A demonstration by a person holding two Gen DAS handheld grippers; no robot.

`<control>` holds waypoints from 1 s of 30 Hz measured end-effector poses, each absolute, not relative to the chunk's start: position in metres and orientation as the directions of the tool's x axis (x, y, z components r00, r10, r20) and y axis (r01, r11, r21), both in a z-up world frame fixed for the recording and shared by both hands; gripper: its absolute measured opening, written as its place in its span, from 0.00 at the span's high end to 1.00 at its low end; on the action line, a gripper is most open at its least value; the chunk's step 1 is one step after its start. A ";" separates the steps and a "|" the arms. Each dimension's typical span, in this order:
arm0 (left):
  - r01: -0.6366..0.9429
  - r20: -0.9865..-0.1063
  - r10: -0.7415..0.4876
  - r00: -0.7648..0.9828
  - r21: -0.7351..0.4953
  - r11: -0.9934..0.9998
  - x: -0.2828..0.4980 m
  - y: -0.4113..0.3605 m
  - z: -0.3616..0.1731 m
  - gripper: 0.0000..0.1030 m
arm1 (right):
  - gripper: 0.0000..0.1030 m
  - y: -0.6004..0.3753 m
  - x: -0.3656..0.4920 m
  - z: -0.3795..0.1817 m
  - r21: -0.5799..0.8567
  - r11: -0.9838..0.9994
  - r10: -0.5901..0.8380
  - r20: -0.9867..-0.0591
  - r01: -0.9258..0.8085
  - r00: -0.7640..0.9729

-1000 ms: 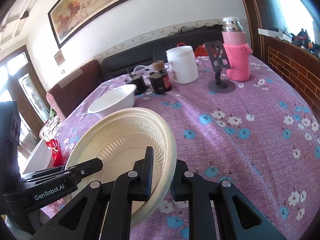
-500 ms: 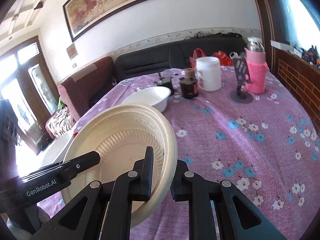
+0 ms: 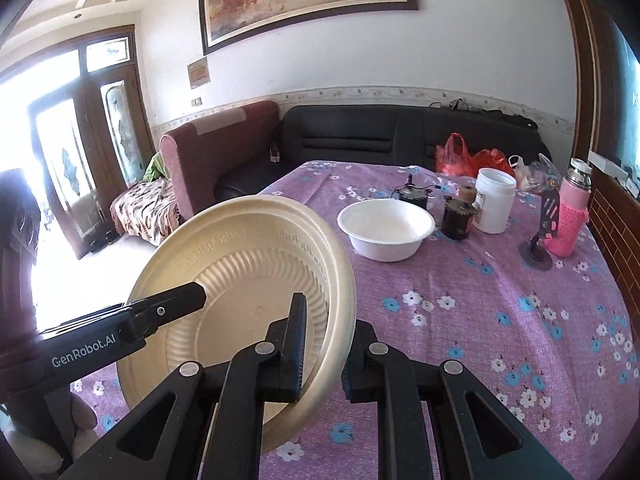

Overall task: Organize plates and bowls
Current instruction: 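Lift the beige bowl and carry it over the stacked plates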

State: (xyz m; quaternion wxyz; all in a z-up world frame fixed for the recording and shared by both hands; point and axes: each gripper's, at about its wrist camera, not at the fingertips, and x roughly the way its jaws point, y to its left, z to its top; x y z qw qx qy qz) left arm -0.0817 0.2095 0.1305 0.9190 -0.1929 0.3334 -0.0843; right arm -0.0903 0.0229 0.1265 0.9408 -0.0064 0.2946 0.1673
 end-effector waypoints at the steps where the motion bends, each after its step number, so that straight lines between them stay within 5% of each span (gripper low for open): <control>1: 0.016 -0.576 -0.270 0.772 -0.406 0.914 -0.084 0.216 0.132 0.79 | 0.85 0.030 -0.091 0.128 0.076 0.942 0.313 -0.557 -0.328 0.769; 30: -0.141 -0.645 -0.126 0.754 -0.346 0.927 -0.048 0.308 0.118 0.79 | 0.83 0.144 -0.050 0.127 -0.026 0.907 0.316 -0.615 -0.419 0.723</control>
